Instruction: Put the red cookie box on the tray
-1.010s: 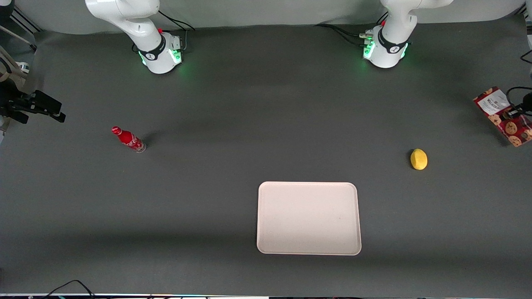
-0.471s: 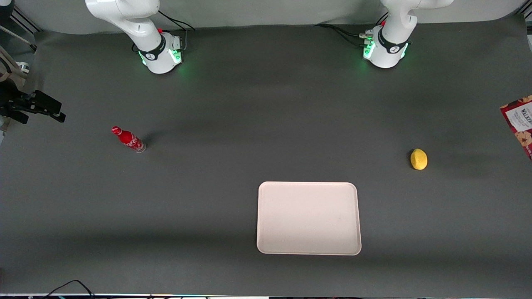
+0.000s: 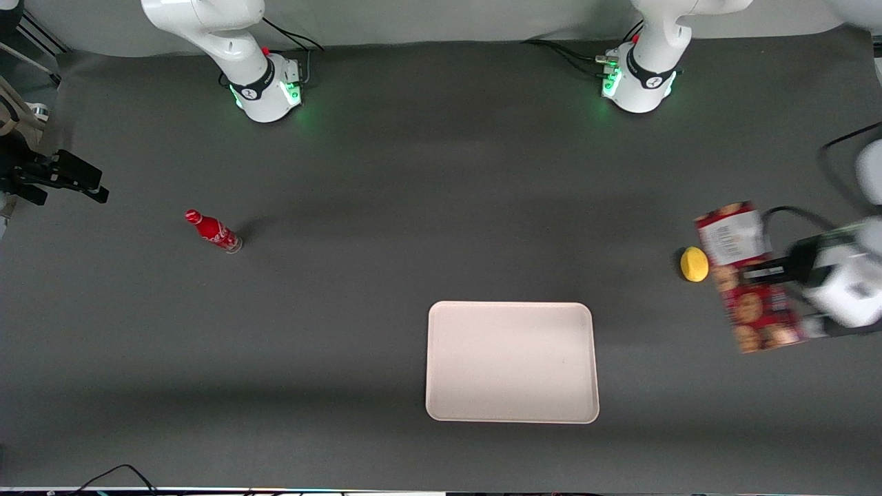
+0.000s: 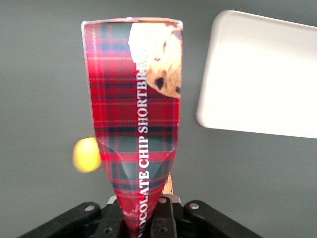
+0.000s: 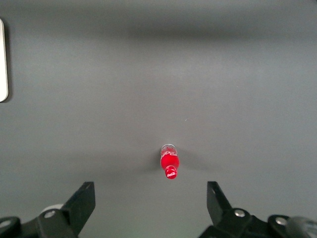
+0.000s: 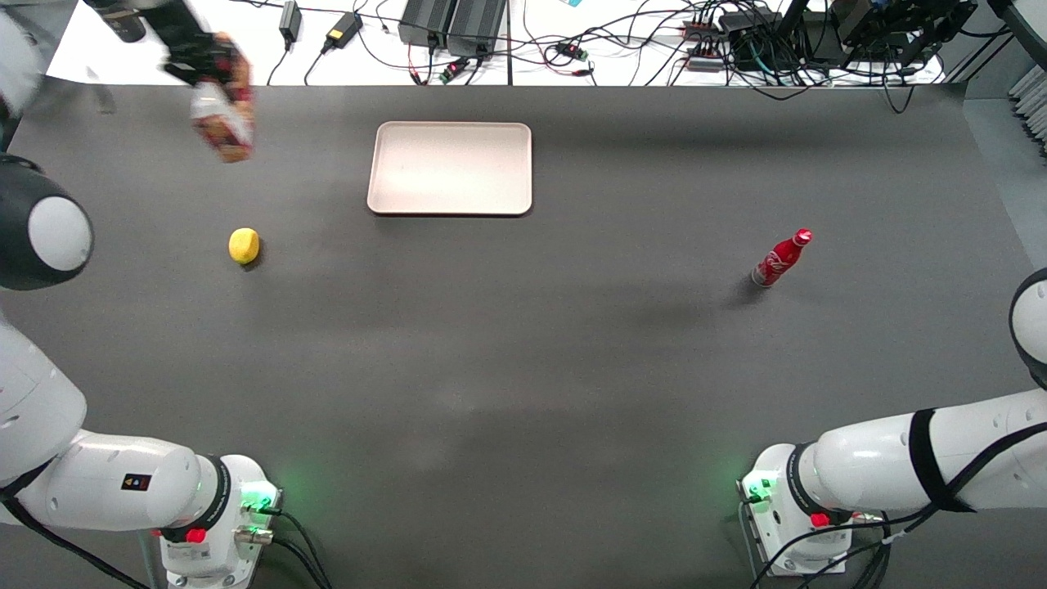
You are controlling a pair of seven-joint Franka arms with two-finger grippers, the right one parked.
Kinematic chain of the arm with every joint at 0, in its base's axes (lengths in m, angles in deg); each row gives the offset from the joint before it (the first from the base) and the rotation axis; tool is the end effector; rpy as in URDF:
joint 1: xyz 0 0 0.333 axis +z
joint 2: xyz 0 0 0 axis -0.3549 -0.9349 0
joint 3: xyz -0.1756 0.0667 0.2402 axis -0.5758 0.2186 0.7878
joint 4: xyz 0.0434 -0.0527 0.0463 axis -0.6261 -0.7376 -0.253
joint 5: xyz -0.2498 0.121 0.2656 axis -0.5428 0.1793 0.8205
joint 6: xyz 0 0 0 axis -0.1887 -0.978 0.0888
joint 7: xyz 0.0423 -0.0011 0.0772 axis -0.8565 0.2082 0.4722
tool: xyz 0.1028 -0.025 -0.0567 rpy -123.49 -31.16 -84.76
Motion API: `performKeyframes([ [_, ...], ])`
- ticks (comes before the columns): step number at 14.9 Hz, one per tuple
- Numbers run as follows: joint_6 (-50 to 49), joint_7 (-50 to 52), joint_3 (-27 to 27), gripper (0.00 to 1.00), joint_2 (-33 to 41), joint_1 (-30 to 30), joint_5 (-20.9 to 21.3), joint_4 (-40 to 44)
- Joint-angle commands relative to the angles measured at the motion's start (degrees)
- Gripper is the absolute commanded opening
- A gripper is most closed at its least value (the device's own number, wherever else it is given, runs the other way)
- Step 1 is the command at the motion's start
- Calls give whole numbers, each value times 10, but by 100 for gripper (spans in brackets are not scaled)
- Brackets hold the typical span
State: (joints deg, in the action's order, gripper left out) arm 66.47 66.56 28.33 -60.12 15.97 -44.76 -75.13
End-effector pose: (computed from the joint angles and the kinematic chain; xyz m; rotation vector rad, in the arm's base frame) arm 0.6473 -0.0342 0.4673 2.9995 0.1826 -0.1979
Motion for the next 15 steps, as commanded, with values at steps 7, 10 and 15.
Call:
performKeyframes([
  [7,152,66,-187,0,-212,-8,123,94],
  [10,212,67,-189,0,-267,-15,125,96],
  [15,268,69,-188,0,-313,-19,143,109],
])
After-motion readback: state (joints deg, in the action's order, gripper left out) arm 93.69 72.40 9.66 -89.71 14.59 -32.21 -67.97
